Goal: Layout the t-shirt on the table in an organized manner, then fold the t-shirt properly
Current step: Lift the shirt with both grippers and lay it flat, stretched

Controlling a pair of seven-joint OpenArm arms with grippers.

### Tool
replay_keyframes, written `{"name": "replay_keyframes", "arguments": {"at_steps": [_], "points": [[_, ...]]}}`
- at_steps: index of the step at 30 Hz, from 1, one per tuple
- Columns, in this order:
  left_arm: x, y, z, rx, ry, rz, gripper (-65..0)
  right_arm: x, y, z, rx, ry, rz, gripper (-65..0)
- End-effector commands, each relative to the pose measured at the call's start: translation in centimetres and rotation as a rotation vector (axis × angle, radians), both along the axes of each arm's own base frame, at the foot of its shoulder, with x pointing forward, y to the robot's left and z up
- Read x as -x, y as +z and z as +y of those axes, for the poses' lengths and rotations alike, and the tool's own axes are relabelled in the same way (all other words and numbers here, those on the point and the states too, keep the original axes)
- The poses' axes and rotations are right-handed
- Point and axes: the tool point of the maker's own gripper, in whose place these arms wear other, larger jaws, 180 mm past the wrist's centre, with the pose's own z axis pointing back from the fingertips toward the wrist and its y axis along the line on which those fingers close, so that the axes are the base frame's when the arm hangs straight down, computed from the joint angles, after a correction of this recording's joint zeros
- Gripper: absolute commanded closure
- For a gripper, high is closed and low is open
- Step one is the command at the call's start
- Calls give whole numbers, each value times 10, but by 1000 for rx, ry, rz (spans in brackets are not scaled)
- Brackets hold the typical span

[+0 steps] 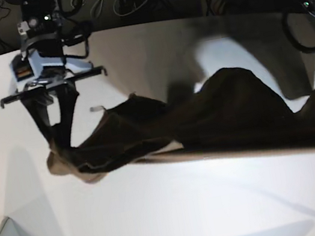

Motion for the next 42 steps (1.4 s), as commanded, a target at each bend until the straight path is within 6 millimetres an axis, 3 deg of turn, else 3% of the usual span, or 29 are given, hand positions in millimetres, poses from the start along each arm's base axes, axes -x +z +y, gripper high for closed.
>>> {"name": "replay_keyframes", "arguments": {"at_steps": [1, 4, 7, 11, 14, 17, 21, 25, 30, 34, 39, 42], "points": [[6, 21, 12, -51, 66, -54, -1, 3, 12, -12, -16, -47, -48, 0], [4, 18, 11, -36, 62, -53, -2, -11, 3, -12, -16, -47, 10, 0], [-9, 1, -13, -9, 1, -20, -2, -31, -12, -12, -19, -44, 107, 0], [-34, -43, -41, 63, -83, 72, -3, -64, -38, -12, -18, -46, 233, 0], [-67, -73, -64, 109, -157, 145, -3, -88, -64, -12, -17, -47, 324, 0], [-96, -111, -78, 148, -199, 247, -3, -106, -94, -11, -17, -46, 411, 0], [-131, -140, -87, 138, -216, 351, -5, -131, -130, -10, -16, -44, 497, 0], [-164, -143, -100, 93, -243, 402, -12, -150, -153, -28, -28, -88, 553, 0], [-197, -128, -108, 36, -255, 422, -161, -171, -167, -51, -61, -145, 656, -5], [-211, -112, -116, -27, -265, 414, -226, -176, -177, -60, -77, -161, 742, -140], [-209, -111, -114, -37, -256, 414, -299, -166, -178, -61, -74, -167, 745, -298], [-187, -137, -107, -29, -241, 449, -341, -151, -176, -62, -66, -171, 740, -333]]}}
